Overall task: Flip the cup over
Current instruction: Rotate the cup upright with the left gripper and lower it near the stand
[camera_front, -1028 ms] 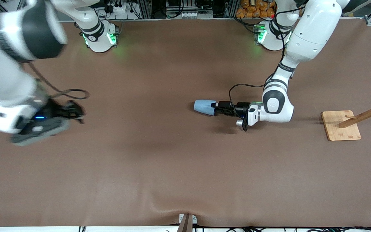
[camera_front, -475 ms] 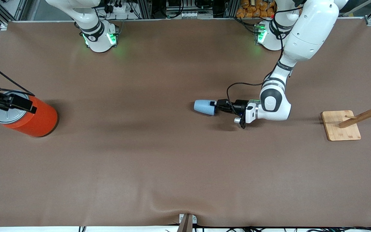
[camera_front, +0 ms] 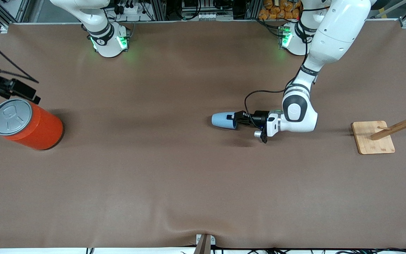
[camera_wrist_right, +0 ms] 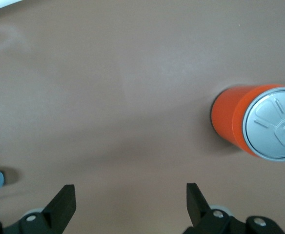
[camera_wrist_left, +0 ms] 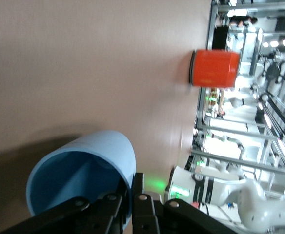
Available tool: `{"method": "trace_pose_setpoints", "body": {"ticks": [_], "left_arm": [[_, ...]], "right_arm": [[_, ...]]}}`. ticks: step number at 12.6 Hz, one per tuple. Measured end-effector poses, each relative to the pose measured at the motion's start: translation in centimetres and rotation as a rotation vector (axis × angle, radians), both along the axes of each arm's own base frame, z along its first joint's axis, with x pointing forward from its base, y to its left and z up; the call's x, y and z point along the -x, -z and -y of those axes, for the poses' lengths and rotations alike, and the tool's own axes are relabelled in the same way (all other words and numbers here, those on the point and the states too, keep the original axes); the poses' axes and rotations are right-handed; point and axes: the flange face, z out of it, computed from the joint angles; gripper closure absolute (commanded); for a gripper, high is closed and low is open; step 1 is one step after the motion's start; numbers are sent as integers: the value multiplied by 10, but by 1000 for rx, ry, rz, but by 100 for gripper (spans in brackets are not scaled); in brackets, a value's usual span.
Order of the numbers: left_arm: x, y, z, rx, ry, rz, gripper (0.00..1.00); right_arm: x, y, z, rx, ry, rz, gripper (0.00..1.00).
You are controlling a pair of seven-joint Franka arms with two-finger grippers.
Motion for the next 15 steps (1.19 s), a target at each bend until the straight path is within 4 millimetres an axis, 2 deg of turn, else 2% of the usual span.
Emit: {"method": "trace_pose_setpoints", "body": {"ticks": [1,4,5,7,9,11,12,13,15], "left_arm": [[-8,-18,3,-23,-32,-6,100],[-28,-80,5,-176,-72,-32,100],[-36,-103,2,-250,-70,-35,100],[-52,-145,-8,-414,-70,-26,100],[-64,-173,-16,-612,-83,-5,100],[-72,-189,-22,-796,-97,46,100],[-75,-190,-28,-860,-95,72,100],[-78,-189,-39,-905,-92,90,100],[-86,-177,-78,-988,-87,103,100]], "right_arm": [[6,-3,6,1,-36,9,0],[2,5,39,6,-174,23,0],[1,7,41,5,-190,19,0],[0,7,30,7,-222,20,0],[1,-5,18,65,-251,31,0],[6,-6,18,93,-258,1,0],[7,-6,18,93,-261,-3,0],[9,-7,16,94,-263,-7,0],[15,-9,15,96,-265,-5,0]]}}
